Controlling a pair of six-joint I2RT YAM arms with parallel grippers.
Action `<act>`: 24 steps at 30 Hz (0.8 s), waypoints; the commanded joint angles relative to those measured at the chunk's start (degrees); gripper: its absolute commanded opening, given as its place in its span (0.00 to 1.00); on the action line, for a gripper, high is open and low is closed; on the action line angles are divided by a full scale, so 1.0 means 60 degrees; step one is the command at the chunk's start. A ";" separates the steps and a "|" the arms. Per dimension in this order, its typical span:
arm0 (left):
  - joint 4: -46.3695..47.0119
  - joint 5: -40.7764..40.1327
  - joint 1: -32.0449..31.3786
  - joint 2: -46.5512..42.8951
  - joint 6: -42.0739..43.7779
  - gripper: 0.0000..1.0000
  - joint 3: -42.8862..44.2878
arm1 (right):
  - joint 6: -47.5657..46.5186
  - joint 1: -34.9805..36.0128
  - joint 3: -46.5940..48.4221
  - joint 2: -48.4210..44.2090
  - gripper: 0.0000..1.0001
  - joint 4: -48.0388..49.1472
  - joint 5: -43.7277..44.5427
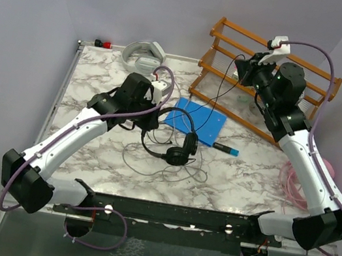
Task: Wrap the headphones
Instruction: Untie the headphones cable from the headphones.
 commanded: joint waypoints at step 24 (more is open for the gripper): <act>-0.1288 -0.2218 -0.0005 -0.0933 -0.1203 0.00 0.1741 | 0.3285 -0.1143 -0.3953 0.0186 0.01 0.1847 0.0968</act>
